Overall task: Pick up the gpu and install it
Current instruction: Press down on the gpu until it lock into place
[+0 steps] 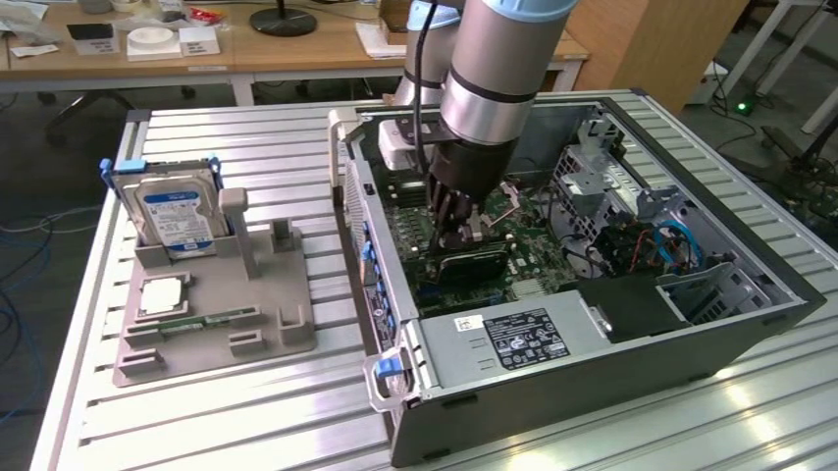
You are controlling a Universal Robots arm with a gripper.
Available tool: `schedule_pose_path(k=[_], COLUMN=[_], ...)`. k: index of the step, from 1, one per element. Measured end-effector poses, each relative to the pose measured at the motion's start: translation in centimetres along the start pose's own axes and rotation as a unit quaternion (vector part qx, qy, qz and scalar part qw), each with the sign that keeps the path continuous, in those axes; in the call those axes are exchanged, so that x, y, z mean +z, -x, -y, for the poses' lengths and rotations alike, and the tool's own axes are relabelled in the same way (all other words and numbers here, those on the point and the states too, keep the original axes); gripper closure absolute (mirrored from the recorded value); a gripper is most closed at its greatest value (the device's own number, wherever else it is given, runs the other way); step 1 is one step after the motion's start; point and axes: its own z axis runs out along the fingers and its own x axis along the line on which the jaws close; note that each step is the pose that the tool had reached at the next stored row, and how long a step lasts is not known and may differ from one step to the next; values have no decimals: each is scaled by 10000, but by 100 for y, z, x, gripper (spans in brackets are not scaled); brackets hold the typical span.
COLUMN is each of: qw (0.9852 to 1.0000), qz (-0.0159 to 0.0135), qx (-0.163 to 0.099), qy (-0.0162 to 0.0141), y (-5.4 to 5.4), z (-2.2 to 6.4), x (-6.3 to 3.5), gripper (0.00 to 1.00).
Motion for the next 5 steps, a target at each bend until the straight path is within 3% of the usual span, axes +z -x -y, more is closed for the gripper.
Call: schedule_pose_path(k=[5], qw=[10000], qz=[0], qx=[0], qy=[0], y=[0], z=[0], x=[0], gripper=[89])
